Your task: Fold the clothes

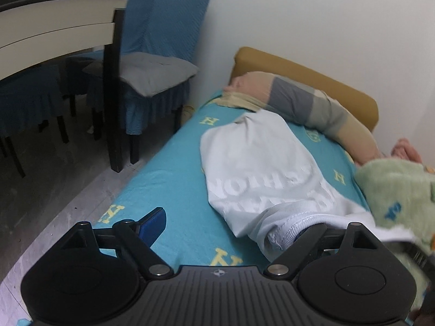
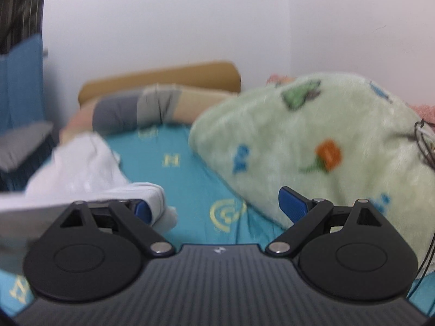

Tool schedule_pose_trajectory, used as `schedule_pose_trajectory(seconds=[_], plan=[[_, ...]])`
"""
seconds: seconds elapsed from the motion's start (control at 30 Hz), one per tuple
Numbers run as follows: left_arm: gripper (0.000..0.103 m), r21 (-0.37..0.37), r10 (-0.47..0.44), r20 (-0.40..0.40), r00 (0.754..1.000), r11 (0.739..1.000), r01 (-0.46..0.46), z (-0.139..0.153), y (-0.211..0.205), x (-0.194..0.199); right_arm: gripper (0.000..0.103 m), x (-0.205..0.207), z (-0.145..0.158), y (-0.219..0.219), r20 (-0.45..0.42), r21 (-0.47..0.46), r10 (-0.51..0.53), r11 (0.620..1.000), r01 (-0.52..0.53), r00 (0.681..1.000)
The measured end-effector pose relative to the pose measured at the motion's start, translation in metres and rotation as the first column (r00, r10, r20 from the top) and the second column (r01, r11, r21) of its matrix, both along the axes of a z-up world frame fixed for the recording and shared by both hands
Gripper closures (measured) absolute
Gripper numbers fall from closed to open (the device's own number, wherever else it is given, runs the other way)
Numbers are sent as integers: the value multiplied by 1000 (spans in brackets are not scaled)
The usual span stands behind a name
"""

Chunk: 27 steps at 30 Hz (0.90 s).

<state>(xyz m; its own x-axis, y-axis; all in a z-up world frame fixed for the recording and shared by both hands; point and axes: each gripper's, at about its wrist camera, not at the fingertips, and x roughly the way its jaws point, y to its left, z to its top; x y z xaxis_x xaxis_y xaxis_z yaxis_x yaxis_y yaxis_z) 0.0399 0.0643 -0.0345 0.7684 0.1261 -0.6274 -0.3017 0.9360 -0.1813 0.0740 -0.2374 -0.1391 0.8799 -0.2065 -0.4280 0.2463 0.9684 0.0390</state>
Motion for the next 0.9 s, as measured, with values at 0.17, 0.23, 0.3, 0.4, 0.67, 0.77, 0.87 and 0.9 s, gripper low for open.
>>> schedule_pose_trajectory(seconds=[0.17,0.23,0.3,0.4,0.67,0.77,0.87,0.9], plan=[[15,13,11,-8,1000,1000,-11,-5,-2,-1,9,-10,-5,4,4,-9,-37,999,37,999],[15,8,4,38,999,1000,-4,4,0,-8,9,-27,16,-3,111,43,-58,998,53,992],[15,-2,4,112,994,1000,-4,19,5,-18,9,-44,40,-8,205,83,-69,995,53,976],[15,-21,37,209,977,999,-33,56,18,-30,9,-58,83,0,284,6,-18,1000,17,959],[15,-3,33,496,867,999,-37,222,34,-70,9,-106,258,8,518,-71,113,993,-90,848],[15,24,15,606,795,999,-38,298,33,-96,9,-136,330,6,594,-97,145,989,-108,792],[15,56,-8,695,719,998,-43,369,33,-127,9,-168,399,5,658,-129,173,985,-117,732],[14,66,-17,717,696,997,-44,391,32,-138,9,-179,421,5,678,-142,182,983,-116,712]])
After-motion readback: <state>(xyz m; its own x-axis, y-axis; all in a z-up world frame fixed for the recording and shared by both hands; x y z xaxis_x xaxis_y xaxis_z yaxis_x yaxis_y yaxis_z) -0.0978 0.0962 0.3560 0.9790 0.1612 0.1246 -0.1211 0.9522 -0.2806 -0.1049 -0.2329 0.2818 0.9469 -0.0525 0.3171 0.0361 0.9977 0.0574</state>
